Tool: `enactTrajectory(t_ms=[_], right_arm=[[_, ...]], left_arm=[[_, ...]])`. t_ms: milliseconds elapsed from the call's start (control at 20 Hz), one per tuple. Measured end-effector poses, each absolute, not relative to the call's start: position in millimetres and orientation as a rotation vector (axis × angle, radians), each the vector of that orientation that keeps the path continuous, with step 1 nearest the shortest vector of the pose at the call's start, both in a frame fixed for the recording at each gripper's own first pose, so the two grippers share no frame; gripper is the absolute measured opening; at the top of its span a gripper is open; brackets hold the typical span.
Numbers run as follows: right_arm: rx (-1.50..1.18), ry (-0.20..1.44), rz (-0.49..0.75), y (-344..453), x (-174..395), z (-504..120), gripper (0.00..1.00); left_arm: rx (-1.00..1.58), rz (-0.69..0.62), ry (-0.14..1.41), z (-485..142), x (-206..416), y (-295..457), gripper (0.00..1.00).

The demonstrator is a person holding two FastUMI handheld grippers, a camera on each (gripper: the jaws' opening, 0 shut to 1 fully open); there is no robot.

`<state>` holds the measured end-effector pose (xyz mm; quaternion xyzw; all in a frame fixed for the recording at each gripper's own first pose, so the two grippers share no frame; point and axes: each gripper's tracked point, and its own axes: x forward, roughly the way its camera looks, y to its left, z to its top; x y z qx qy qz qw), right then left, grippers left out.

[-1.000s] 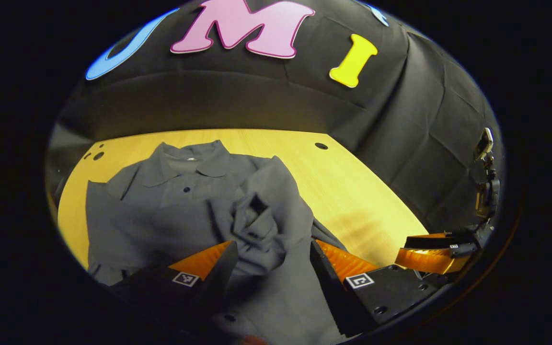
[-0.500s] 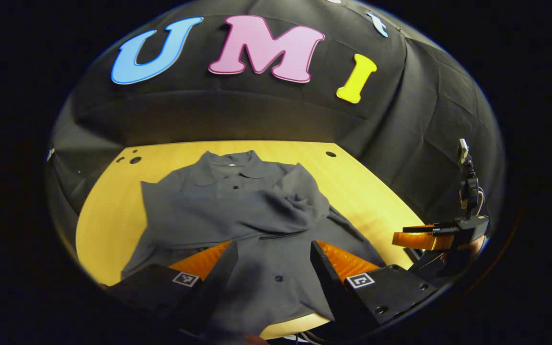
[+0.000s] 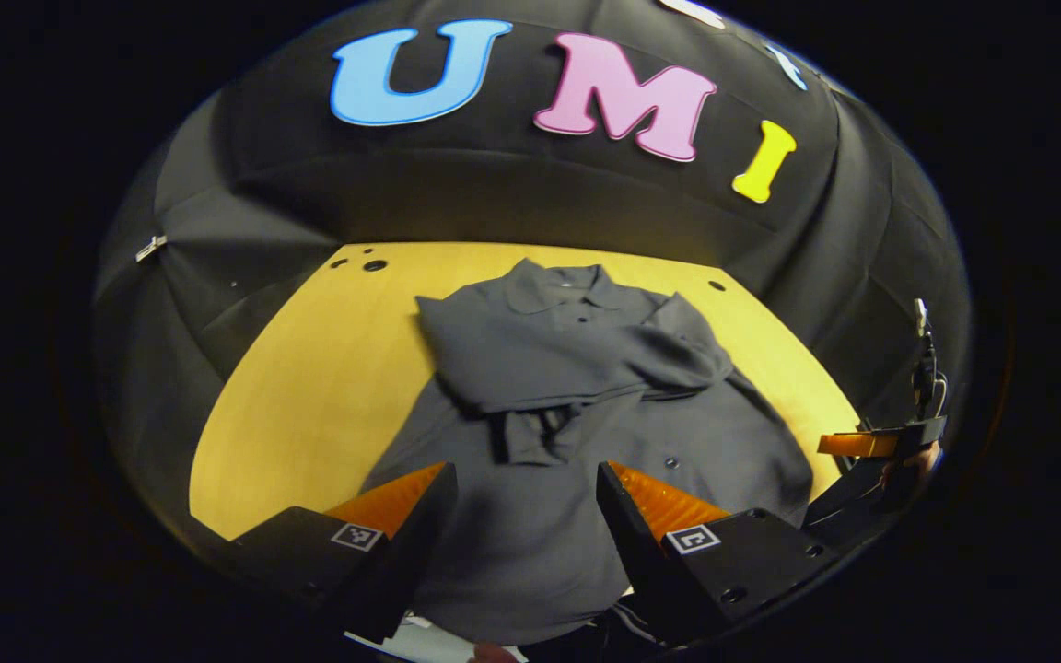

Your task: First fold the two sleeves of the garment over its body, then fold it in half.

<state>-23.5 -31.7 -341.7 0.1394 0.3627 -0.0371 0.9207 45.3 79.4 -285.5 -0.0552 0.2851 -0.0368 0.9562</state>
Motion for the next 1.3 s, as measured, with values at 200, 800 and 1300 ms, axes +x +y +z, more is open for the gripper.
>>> enactTrajectory(t_ms=[200,800,1300], right_arm=[[0.287,0.786,-0.101,-26,-31,-360,0.92],[0.253,0.856,-0.091,-2,-36,-393,0.92],[0.079,0.835,-0.119,5,-29,-406,0.94]], left_arm=[[-0.108,-0.009,0.634,-318,24,129,0.96],[-0.125,0.065,0.81,-397,7,165,0.96],[-0.066,0.072,0.809,-408,15,148,1.0]])
